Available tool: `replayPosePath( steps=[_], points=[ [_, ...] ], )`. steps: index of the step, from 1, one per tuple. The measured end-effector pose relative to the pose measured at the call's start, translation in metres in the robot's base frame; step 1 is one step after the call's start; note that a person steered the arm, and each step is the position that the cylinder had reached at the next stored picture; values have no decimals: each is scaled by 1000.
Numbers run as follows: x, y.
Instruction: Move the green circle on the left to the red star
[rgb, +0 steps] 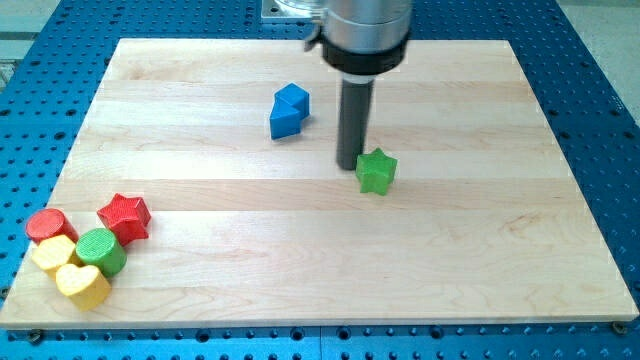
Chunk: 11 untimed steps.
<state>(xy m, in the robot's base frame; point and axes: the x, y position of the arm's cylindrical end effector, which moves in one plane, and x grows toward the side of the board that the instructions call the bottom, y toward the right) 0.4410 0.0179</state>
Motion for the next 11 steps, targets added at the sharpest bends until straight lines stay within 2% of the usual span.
replayPosePath(
  steps=[1,2,3,6,7,10,11],
  points=[
    [44,-72],
    [96,-118],
    [175,-146],
    [173,-231],
    [169,-233],
    [127,-232],
    [82,-232]
  ],
)
